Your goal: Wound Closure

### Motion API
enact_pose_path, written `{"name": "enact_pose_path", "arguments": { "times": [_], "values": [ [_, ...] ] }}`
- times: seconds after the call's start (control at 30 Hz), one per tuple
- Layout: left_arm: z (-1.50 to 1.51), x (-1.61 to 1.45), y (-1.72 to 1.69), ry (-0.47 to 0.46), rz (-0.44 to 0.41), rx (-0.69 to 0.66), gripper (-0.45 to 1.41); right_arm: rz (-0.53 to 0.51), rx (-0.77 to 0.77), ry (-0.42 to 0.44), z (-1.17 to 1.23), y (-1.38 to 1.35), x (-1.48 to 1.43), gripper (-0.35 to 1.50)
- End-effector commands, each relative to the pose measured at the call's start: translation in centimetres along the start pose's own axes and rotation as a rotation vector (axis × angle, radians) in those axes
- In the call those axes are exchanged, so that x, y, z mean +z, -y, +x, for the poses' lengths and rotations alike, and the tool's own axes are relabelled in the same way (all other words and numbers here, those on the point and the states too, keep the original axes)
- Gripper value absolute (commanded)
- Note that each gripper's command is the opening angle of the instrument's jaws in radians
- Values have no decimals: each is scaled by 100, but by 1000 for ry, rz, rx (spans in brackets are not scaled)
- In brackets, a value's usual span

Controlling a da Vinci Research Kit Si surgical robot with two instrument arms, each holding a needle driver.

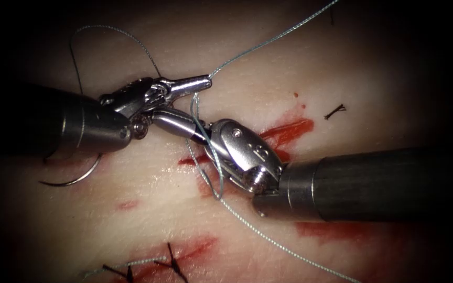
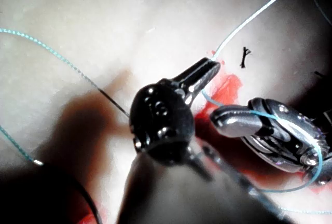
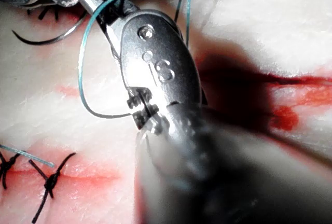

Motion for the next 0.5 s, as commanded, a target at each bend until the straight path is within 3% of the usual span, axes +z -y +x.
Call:
{"name": "enact_pose_path", "arguments": {
  "times": [0.03, 0.13, 0.2, 0.5],
  "values": [
    [-6, 1, 3, 7, 1, 10, -45, -49, -32, 7, -3, -4, 2, -35],
    [-5, -5, 1, 52, 40, 37, -45, -111, -87, 11, 0, -7, 1, -35],
    [-4, -9, 0, 86, 98, 54, -45, -170, -5, 0, 4, -8, -1, -35],
    [0, -23, 0, 157, 131, 88, -45, -247, 60, -19, 12, -20, -5, -35]
  ]
}}
